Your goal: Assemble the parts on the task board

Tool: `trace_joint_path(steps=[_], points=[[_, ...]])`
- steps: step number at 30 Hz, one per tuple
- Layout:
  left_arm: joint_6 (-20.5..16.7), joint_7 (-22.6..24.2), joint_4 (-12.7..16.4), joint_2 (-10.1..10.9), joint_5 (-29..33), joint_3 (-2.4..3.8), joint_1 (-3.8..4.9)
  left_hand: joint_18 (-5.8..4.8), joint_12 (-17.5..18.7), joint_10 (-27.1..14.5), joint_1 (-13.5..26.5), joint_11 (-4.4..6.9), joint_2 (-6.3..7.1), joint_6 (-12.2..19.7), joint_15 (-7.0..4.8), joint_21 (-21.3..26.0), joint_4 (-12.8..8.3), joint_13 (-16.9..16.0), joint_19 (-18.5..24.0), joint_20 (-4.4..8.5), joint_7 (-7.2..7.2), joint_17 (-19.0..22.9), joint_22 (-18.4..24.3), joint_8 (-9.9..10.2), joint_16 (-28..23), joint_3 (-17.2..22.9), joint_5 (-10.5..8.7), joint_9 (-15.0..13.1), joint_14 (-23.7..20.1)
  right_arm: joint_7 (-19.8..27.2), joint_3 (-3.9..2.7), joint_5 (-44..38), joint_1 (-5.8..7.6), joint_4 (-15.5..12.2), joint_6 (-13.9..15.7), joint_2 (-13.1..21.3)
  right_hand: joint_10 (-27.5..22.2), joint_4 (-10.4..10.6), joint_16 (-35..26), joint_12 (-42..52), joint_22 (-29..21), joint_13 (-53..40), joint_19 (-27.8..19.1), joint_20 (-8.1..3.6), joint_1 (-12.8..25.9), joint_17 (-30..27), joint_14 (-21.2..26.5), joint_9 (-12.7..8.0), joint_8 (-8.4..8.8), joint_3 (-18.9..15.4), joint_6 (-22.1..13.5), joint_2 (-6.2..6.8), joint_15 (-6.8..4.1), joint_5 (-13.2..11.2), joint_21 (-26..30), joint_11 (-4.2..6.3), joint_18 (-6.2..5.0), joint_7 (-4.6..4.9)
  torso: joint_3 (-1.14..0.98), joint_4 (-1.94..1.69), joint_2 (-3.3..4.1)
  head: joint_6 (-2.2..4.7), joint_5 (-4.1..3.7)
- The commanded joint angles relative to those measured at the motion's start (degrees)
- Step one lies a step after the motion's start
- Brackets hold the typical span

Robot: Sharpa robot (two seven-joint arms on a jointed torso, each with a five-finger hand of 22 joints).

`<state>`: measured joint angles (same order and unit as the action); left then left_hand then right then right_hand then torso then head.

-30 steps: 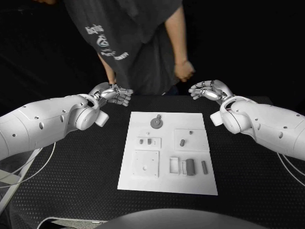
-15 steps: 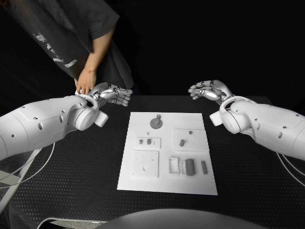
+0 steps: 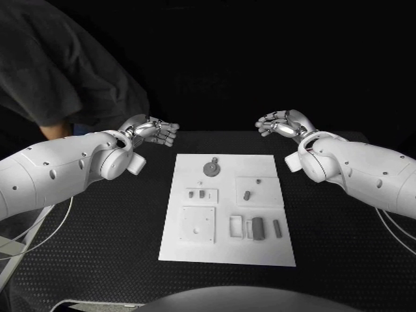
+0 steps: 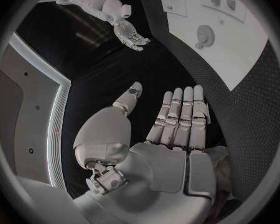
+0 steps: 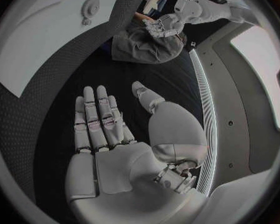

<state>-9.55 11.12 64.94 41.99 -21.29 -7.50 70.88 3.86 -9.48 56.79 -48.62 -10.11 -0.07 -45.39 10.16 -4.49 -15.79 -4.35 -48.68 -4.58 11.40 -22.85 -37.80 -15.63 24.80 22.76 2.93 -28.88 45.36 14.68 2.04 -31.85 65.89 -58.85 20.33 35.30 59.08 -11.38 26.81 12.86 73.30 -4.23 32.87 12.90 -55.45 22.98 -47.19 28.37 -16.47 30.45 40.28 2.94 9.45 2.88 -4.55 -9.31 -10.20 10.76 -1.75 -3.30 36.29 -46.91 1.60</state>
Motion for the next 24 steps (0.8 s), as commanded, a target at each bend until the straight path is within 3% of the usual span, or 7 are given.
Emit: trace_joint_path(steps=[1,7,10,11,15,24], points=[[0.63,0.58,0.02,-0.13,0.37,0.04,0.07,0.56,-0.21,1.19,-0.35,0.27,-0.34,-0.65,-0.28,-0.08,-0.37,-0.28,-1.01,0.16,-0.05,-0.27,0.00,-0.37,-0.09,0.04,-0.02,0.08,0.98,0.67,-0.02,0.05,-0.01,0.00,-1.07,-0.05,0.47,-0.43,-0.41,0.09,-0.09,0.06,0.51,0.03,0.41,-0.09,-0.50,0.00,-0.23,0.11,0.54,-0.32,0.03,-0.09,0.35,0.09,-0.64,2.42,-0.01,0.01,0.00,-0.14,-0.06],[0.67,-0.19,-0.06,-0.24,-0.46,0.04,0.07,1.18,-2.00,5.21,-1.36,2.01,-0.74,-1.29,-2.06,-1.92,-0.58,-1.67,-4.97,1.42,-0.30,-1.86,-0.69,-0.68,1.96,0.25,-0.03,0.15,5.06,0.69,-0.02,-0.70,-0.01,0.16,-1.71,-0.02,1.03,-1.04,-0.48,0.31,-0.11,-0.02,0.69,0.07,-0.13,-0.07,-0.71,0.17,-0.71,0.31,1.41,-0.64,-0.02,-0.09,0.50,0.32,-0.72,2.08,-0.01,0.00,0.00,-0.23,0.05],[2.53,-0.19,-0.15,-0.33,-2.13,0.03,0.07,1.31,-3.19,7.60,-4.74,3.10,-0.36,-2.80,-3.15,-3.04,-0.54,-2.87,-7.19,2.20,-0.92,-3.05,-1.27,-1.53,3.14,1.33,-0.08,-0.15,7.30,0.54,-0.02,-1.37,-0.01,0.18,-2.30,-0.05,2.21,-1.36,-0.48,0.83,-0.12,-0.21,1.00,0.12,-0.23,-0.02,-1.00,0.38,-1.35,0.33,2.66,-0.85,-0.14,-0.08,0.54,0.84,-0.83,1.61,-0.01,0.02,-0.01,-0.15,0.05],[3.19,-0.07,-0.16,-0.41,-2.68,0.02,0.07,1.22,-3.70,8.52,-8.07,3.51,0.25,-3.20,-3.57,-3.51,-0.54,-3.63,-8.13,2.56,-1.06,-3.73,-1.54,-1.78,3.58,3.32,-0.14,-0.30,8.21,0.47,-0.02,-1.56,-0.01,0.18,-2.51,-0.06,2.82,-1.52,-0.54,1.05,-0.13,-0.28,1.10,0.13,-0.23,-0.01,-1.05,0.45,-1.61,0.33,3.24,-0.97,-0.18,-0.09,0.59,1.11,-0.88,1.35,-0.01,0.02,-0.01,-0.12,0.05],[4.02,0.42,-0.15,-0.60,-3.13,0.02,0.06,1.10,-4.26,9.39,-10.02,3.98,0.47,-3.74,-4.07,-3.96,-0.60,-4.72,-9.09,3.09,-1.29,-4.67,-1.85,-2.10,4.05,4.34,-0.07,-0.51,9.21,0.40,-0.02,-1.62,-0.01,0.21,-2.95,-0.07,3.50,-1.75,-0.61,1.22,-0.17,-0.31,1.22,0.16,-0.19,0.01,-1.16,0.46,-1.83,0.33,3.87,-1.10,-0.23,-0.09,0.64,1.39,-0.94,1.09,-0.03,0.00,0.01,-0.08,0.08],[0.19,-1.12,-0.21,-0.68,-7.43,0.02,0.06,0.56,-4.42,9.56,-13.49,4.20,0.84,-4.33,-4.34,-4.10,-0.77,-6.32,-9.57,3.71,-1.56,-5.97,-2.14,-2.42,3.98,5.36,-0.08,-0.77,9.70,0.00,-0.02,-1.68,-0.01,0.10,-3.17,0.07,3.73,-1.84,-0.61,1.20,-0.19,-0.26,1.37,0.19,-0.02,0.04,-1.32,0.38,-1.78,0.26,3.97,-1.08,-0.27,-0.09,0.65,1.45,-1.00,1.04,-0.08,0.08,0.04,0.14,0.04]])
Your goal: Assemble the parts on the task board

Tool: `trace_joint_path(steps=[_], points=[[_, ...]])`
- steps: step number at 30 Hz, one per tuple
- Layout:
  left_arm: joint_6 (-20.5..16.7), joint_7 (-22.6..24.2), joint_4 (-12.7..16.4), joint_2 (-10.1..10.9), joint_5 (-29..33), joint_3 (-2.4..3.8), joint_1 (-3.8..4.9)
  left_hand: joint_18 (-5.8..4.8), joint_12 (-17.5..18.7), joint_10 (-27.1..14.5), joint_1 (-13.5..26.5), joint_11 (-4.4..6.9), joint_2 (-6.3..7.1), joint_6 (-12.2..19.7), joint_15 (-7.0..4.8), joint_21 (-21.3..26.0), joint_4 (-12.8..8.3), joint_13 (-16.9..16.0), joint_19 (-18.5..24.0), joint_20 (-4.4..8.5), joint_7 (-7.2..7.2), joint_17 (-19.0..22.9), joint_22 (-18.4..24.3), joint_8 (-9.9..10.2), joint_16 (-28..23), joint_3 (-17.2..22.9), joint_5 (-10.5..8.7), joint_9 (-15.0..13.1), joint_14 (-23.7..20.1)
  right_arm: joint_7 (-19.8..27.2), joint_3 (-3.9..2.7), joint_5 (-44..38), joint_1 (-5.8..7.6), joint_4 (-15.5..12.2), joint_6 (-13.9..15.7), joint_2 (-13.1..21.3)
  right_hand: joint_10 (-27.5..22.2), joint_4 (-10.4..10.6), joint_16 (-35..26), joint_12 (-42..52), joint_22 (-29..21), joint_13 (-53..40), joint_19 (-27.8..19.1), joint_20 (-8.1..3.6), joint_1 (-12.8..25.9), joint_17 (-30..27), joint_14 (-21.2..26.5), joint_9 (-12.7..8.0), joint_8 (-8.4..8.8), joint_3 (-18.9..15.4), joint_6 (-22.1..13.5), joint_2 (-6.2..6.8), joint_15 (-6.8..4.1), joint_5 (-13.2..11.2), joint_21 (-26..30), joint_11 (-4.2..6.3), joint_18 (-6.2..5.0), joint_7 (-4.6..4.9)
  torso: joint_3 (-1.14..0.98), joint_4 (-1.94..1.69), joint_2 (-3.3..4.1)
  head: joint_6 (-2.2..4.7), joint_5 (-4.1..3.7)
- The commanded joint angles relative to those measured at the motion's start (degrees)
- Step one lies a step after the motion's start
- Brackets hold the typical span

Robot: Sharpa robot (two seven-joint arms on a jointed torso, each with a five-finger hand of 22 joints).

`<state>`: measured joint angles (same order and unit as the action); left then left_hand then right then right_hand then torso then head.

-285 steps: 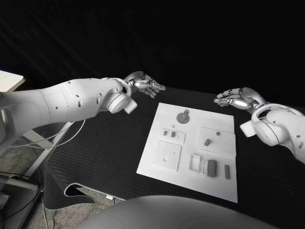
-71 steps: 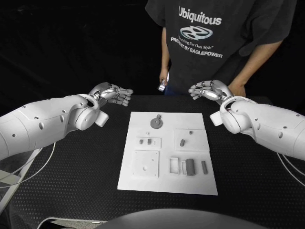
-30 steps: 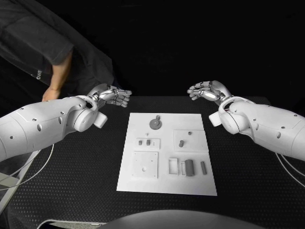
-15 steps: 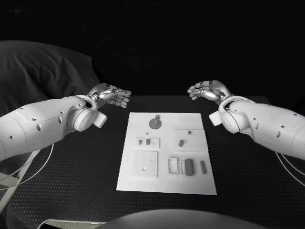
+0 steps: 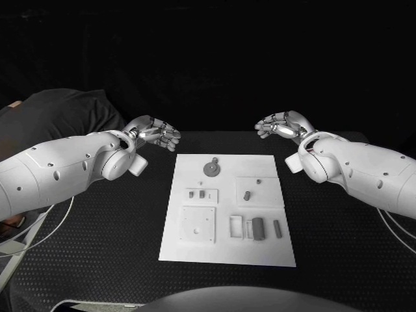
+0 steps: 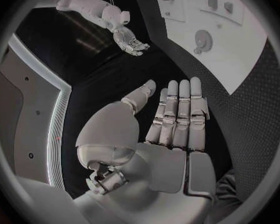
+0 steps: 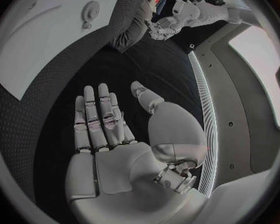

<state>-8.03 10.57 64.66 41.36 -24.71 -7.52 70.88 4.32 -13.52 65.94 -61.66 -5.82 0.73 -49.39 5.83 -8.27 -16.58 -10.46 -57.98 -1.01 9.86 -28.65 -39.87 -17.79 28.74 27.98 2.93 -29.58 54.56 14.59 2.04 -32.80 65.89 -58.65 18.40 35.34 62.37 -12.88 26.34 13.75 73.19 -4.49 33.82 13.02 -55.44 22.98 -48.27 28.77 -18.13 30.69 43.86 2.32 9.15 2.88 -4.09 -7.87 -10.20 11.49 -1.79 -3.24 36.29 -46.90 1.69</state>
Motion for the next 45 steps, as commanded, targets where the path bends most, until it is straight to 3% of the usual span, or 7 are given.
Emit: trace_joint_path(steps=[1,9,15,19,23,35,45], points=[[-1.28,-0.53,0.10,-0.05,-4.34,0.04,0.06,-0.01,-0.33,0.32,-0.06,-0.15,0.35,-0.27,0.04,-0.29,0.17,-0.32,-0.23,0.12,0.04,-0.25,-0.07,-0.21,-0.04,-0.14,-0.09,-0.07,0.43,0.01,-0.02,-0.72,-0.01,-0.09,-1.31,0.06,0.39,-0.34,-0.18,0.23,-0.09,0.04,0.40,0.08,0.06,0.04,-0.21,-0.07,-0.04,-0.02,0.28,-0.39,0.07,-0.09,0.22,-0.02,-1.00,0.33,-0.05,0.01,0.04,0.15,-0.08],[-1.92,-1.05,0.25,-0.22,-7.90,0.04,0.06,-0.20,0.40,-0.70,0.68,-0.51,1.50,0.08,-0.35,-0.51,0.09,-1.12,-0.89,0.76,0.17,-1.33,-0.32,0.05,-0.01,-0.84,-0.08,-0.04,1.19,-0.09,-0.02,-0.72,-0.01,-0.06,-0.91,0.04,0.21,-0.43,-0.40,-0.05,-0.15,0.18,0.21,0.11,0.15,-0.01,-0.02,-0.22,0.19,0.00,0.07,-0.45,0.19,-0.09,0.33,-0.15,-0.98,0.42,-0.04,0.01,0.01,0.24,-0.35],[-2.17,-1.18,0.35,-0.34,-10.58,0.03,0.06,1.14,1.05,-0.92,-1.43,-0.52,2.41,-0.16,-5.20,-6.06,-0.01,-2.19,-9.26,3.88,0.10,-7.64,-3.77,0.09,8.29,-1.87,-0.07,-0.08,9.82,-0.09,-0.02,-0.72,-0.01,-0.07,-0.37,0.05,0.10,-0.51,-0.50,-0.20,-0.16,0.26,0.12,0.14,0.17,-0.03,0.07,-0.30,0.31,0.01,-0.04,-0.43,0.24,-0.09,0.35,-0.22,-0.96,0.48,0.01,-0.02,0.03,0.40,-0.54],[-2.01,-1.01,0.33,-0.40,-10.84,0.03,0.05,1.13,1.64,-0.39,-2.47,0.30,2.70,-0.66,-6.84,-11.67,0.22,-3.40,-12.82,6.41,-0.02,-15.27,-9.16,0.27,18.11,-3.62,-0.16,0.09,11.00,-0.14,-0.02,-0.71,-0.01,-0.09,-0.37,0.05,0.00,-0.57,-0.58,-0.32,-0.18,0.31,0.03,0.15,0.17,-0.04,0.14,-0.36,0.40,0.01,-0.14,-0.39,0.28,-0.09,0.36,-0.28,-0.94,0.52,0.01,-0.02,0.04,0.70,-0.57],[-1.78,-1.13,0.19,-0.51,-10.82,0.02,0.03,0.98,1.91,0.58,-2.91,0.92,2.73,-1.03,-7.37,-15.29,0.10,-4.58,-13.25,7.96,-0.15,-18.89,-13.46,0.44,23.29,-3.91,-0.11,0.24,10.69,-0.24,-0.02,-0.70,0.00,-0.03,-0.24,0.06,-0.06,-0.65,-0.66,-0.41,-0.19,0.34,-0.06,0.16,0.14,-0.06,0.21,-0.41,0.46,0.03,-0.19,-0.37,0.32,-0.09,0.37,-0.33,-0.92,0.56,0.04,0.01,0.08,0.84,-0.60],[-2.63,-1.80,0.28,-0.58,-11.43,0.01,0.03,0.78,1.31,3.50,-3.76,2.14,2.35,-2.69,-8.46,-17.82,0.01,-6.62,-13.05,9.05,-0.85,-19.97,-17.03,0.02,25.75,-2.70,-0.08,0.14,10.78,-0.16,-0.02,-0.62,0.00,0.47,0.01,0.00,-0.27,-0.81,-0.79,-0.65,-0.20,0.42,-0.24,0.18,0.09,-0.07,0.32,-0.51,0.61,0.05,-0.35,-0.25,0.39,-0.09,0.37,-0.45,-0.89,0.61,0.01,-0.01,0.01,0.99,-0.72],[-1.98,-3.75,0.42,-0.66,-13.24,-0.02,0.02,2.77,4.42,0.91,-3.48,1.51,3.53,-1.84,-8.02,-22.15,0.09,-6.01,-16.21,9.09,-0.65,-20.74,-21.08,0.88,30.72,-2.82,-0.08,0.52,14.17,-0.09,-0.02,-0.56,0.00,0.50,0.43,-0.04,-0.51,-0.93,-0.83,-0.88,-0.19,0.49,-0.28,0.19,0.01,-0.05,0.31,-0.61,0.76,0.09,-0.53,-0.22,0.41,-0.09,0.33,-0.58,-0.89,0.67,-0.05,0.02,0.03,0.94,-0.84]])
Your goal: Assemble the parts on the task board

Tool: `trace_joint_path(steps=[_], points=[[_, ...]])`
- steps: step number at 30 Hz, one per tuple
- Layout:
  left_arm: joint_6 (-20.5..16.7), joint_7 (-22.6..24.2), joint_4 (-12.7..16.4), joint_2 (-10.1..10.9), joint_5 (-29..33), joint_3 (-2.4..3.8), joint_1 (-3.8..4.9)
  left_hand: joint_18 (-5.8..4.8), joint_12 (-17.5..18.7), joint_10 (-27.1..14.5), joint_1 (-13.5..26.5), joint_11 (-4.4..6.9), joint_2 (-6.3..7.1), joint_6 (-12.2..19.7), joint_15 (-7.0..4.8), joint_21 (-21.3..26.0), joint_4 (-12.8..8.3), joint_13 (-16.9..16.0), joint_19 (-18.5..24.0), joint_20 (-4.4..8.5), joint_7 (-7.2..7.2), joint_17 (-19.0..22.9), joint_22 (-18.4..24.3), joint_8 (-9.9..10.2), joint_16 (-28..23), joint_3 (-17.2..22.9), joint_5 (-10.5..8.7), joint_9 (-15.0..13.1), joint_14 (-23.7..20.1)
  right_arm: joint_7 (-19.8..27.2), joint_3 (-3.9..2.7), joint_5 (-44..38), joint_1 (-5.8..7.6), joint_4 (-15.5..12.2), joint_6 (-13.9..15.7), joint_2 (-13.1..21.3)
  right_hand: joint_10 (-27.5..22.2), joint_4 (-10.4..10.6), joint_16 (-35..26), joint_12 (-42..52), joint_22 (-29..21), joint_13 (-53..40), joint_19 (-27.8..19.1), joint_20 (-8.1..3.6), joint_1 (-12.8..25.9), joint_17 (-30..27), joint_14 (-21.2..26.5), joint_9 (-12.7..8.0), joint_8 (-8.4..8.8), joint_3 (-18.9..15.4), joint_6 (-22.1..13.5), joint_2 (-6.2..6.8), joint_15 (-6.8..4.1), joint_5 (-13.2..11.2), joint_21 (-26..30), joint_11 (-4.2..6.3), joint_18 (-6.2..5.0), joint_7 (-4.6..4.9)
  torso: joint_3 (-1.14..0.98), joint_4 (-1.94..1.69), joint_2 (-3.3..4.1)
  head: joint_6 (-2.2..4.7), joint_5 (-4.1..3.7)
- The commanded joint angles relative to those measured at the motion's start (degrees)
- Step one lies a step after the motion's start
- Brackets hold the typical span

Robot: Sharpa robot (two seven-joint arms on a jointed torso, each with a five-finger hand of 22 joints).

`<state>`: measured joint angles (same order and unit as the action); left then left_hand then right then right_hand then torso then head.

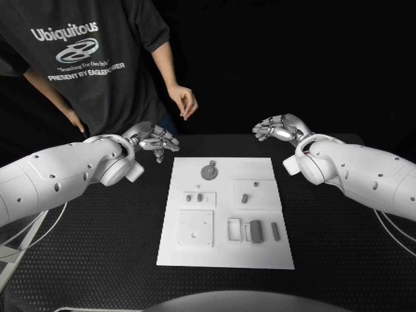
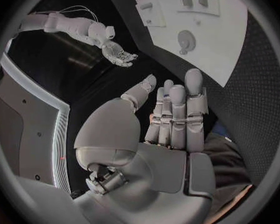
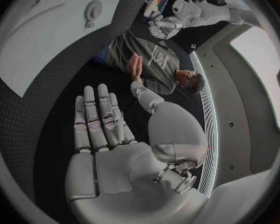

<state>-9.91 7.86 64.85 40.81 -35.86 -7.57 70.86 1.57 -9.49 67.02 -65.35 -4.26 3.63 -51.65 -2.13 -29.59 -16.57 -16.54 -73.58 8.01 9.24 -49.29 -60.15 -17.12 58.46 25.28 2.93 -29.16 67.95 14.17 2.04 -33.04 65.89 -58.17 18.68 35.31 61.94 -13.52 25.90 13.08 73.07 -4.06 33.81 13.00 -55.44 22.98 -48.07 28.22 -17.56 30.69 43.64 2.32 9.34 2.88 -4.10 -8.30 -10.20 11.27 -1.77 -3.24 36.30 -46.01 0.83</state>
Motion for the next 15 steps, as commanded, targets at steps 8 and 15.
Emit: trace_joint_path(steps=[8,15], points=[[0.35,-1.69,0.47,-0.22,-4.98,0.02,0.01,7.62,1.93,-0.43,0.59,-0.07,0.90,1.09,-0.10,-4.75,0.15,0.31,-3.54,0.12,0.11,0.06,-4.28,0.72,5.25,-0.16,-0.06,0.25,4.26,0.38,-0.02,-0.32,0.00,0.12,0.02,-0.11,-0.10,-0.31,-0.39,-0.23,-0.07,0.06,-0.26,0.21,0.00,-0.04,0.09,-0.07,0.21,0.10,-0.31,-0.24,0.21,-0.09,0.32,-0.17,-0.89,0.90,-0.01,-0.02,-0.03,0.19,-0.02],[0.38,-1.63,0.45,-0.29,-5.20,0.01,-0.01,8.21,2.42,-0.33,0.80,-0.11,0.94,1.16,-0.06,-5.43,0.15,0.36,-3.83,-0.03,0.13,0.55,-5.13,0.79,6.19,0.04,-0.07,0.24,5.15,0.41,-0.02,-0.32,0.00,0.21,-0.02,-0.17,-0.09,-0.31,-0.39,-0.25,-0.07,0.06,-0.25,0.21,-0.01,-0.04,0.08,-0.07,0.21,0.10,-0.31,-0.26,0.21,-0.09,0.31,-0.18,-0.90,0.91,0.05,-0.09,-0.03,0.23,-0.04]])
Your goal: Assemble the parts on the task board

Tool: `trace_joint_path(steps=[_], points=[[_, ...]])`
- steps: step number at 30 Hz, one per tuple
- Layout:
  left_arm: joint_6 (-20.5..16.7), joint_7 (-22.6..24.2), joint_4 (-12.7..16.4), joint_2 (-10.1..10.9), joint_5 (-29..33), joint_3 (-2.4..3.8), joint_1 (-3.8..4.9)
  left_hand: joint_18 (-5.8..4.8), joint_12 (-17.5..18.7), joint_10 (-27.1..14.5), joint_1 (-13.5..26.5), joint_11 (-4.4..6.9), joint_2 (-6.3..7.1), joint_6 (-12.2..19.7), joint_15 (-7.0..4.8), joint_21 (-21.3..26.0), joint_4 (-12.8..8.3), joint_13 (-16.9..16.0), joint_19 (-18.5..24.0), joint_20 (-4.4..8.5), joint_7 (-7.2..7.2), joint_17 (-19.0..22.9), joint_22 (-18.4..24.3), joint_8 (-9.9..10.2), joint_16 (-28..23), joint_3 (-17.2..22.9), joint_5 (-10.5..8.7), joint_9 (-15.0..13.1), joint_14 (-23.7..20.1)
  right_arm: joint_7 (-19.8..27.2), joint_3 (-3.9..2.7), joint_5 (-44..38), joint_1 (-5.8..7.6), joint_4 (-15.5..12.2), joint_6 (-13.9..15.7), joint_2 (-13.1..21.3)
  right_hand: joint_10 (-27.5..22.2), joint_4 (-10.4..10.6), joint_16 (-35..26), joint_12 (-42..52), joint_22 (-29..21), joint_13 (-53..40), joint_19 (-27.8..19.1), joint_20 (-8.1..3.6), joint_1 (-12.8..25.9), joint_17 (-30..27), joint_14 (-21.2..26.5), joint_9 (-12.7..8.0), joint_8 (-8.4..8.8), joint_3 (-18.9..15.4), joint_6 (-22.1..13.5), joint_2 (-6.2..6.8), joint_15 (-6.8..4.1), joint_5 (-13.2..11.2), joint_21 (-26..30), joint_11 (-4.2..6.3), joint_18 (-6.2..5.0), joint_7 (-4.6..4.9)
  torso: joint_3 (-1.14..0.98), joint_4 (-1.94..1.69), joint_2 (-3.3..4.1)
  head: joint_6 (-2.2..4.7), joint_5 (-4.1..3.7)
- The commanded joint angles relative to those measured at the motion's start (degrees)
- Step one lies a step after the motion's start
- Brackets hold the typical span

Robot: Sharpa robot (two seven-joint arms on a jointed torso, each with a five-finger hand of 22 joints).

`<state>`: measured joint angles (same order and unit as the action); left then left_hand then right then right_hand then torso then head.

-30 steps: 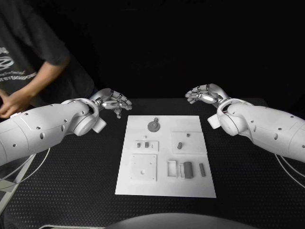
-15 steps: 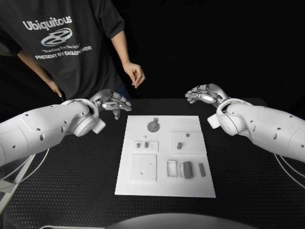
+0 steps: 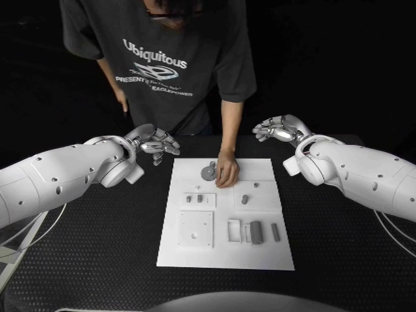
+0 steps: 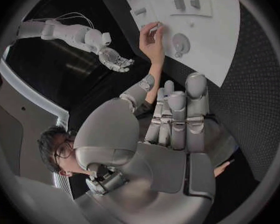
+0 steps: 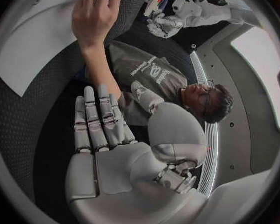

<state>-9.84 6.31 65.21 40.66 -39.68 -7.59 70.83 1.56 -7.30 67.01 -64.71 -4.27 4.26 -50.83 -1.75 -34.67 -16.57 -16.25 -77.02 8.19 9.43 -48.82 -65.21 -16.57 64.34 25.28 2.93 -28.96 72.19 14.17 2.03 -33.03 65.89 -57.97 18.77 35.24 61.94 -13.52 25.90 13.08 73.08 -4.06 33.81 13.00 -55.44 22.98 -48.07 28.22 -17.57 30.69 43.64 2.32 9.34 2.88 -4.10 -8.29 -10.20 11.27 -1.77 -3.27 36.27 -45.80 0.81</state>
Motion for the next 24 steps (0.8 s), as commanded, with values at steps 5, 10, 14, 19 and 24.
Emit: trace_joint_path(steps=[5,10,14,19,24], points=[[0.30,-0.01,0.04,-0.17,-1.67,0.03,0.02,8.33,0.34,-0.24,0.22,-0.11,0.27,0.33,-0.43,-0.46,0.15,0.06,-0.41,-0.24,-0.02,0.24,-0.26,0.23,0.54,0.11,-0.07,0.03,1.05,0.41,-0.02,-0.32,0.00,0.11,-0.12,-0.12,-0.09,-0.31,-0.39,-0.26,-0.07,0.06,-0.25,0.22,-0.01,-0.03,0.06,-0.09,0.22,0.11,-0.31,-0.28,0.20,-0.09,0.31,-0.18,-0.91,0.91,0.06,-0.05,0.02,-0.04,0.02],[0.40,0.06,-0.02,-0.24,-1.67,0.03,0.01,8.38,0.36,-0.12,0.27,-0.10,0.25,0.28,-0.44,-0.51,0.15,0.03,-0.40,-0.26,-0.02,0.33,-0.35,0.21,0.64,0.15,-0.07,0.02,1.10,0.42,-0.02,-0.32,0.00,0.15,-0.16,-0.15,-0.08,-0.32,-0.39,-0.27,-0.07,0.06,-0.24,0.22,0.00,-0.03,0.05,-0.09,0.22,0.12,-0.30,-0.29,0.20,-0.09,0.30,-0.18,-0.91,0.91,0.10,-0.04,0.00,-0.04,0.14],[0.55,0.05,-0.10,-0.32,-1.67,0.03,-0.02,8.43,0.38,0.01,0.33,-0.08,0.22,0.23,-0.46,-0.57,0.16,0.00,-0.42,-0.26,0.00,0.44,-0.46,0.19,0.75,0.18,-0.07,0.00,1.15,0.47,-0.02,-0.32,0.00,0.15,-0.12,-0.12,-0.08,-0.32,-0.40,-0.28,-0.07,0.06,-0.24,0.22,0.00,-0.02,0.04,-0.10,0.22,0.12,-0.30,-0.30,0.20,-0.09,0.30,-0.19,-0.91,0.91,0.06,-0.05,0.00,-0.14,0.29],[0.60,0.06,-0.19,-0.38,-1.67,0.01,-0.07,8.49,0.40,0.13,0.41,-0.05,0.16,0.19,-0.48,-0.64,0.18,-0.04,-0.48,-0.25,0.03,0.55,-0.57,0.16,0.88,0.21,-0.07,-0.02,1.22,0.48,-0.02,-0.32,0.00,0.18,-0.13,-0.13,-0.07,-0.32,-0.40,-0.28,-0.07,0.06,-0.24,0.23,0.00,-0.02,0.03,-0.10,0.23,0.12,-0.29,-0.31,0.20,-0.09,0.30,-0.19,-0.91,0.91,0.05,-0.03,0.00,-0.17,0.31],[0.49,0.14,-0.21,-0.43,-1.66,0.00,-0.10,8.53,0.44,0.20,0.48,-0.04,0.17,0.17,-0.50,-0.70,0.18,-0.06,-0.51,-0.25,0.06,0.64,-0.65,0.16,0.98,0.22,-0.07,-0.03,1.26,0.48,-0.02,-0.32,0.00,0.16,-0.13,-0.14,-0.06,-0.33,-0.40,-0.29,-0.07,0.05,-0.24,0.23,0.00,-0.01,0.03,-0.11,0.23,0.12,-0.28,-0.31,0.20,-0.09,0.29,-0.19,-0.92,0.91,0.03,-0.01,0.01,-0.18,0.22]])
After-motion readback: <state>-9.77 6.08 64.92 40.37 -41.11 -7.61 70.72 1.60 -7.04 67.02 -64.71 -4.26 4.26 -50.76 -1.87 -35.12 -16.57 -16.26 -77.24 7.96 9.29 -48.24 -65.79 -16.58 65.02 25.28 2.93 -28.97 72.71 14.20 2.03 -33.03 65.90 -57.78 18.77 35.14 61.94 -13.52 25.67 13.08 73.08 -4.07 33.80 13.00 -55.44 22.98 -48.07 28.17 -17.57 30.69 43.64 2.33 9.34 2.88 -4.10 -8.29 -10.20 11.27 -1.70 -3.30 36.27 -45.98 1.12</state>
